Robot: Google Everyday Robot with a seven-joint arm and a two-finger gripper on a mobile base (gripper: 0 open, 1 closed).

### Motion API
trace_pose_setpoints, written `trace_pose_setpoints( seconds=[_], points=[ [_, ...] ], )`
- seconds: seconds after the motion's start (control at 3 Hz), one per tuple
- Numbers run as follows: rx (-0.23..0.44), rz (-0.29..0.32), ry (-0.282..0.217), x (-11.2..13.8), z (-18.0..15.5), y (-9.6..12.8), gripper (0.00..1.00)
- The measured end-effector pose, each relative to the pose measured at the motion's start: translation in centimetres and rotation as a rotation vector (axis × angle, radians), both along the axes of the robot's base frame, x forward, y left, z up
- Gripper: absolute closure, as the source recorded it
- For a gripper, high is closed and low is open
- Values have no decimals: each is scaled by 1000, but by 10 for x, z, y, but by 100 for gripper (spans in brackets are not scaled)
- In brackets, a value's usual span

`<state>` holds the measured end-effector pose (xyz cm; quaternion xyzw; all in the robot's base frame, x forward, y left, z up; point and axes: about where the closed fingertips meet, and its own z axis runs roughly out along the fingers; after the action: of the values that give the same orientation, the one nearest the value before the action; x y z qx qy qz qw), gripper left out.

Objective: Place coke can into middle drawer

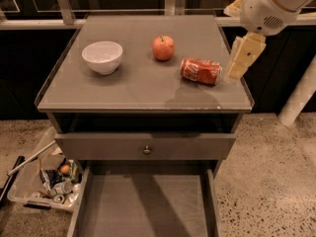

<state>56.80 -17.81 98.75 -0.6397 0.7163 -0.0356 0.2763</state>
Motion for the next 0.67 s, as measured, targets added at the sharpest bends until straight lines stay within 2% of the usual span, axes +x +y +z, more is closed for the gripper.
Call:
trace_pose_setpoints(
  seconds=[0.67],
  points=[
    [40,42,7,48,-16,18,0]
  ],
)
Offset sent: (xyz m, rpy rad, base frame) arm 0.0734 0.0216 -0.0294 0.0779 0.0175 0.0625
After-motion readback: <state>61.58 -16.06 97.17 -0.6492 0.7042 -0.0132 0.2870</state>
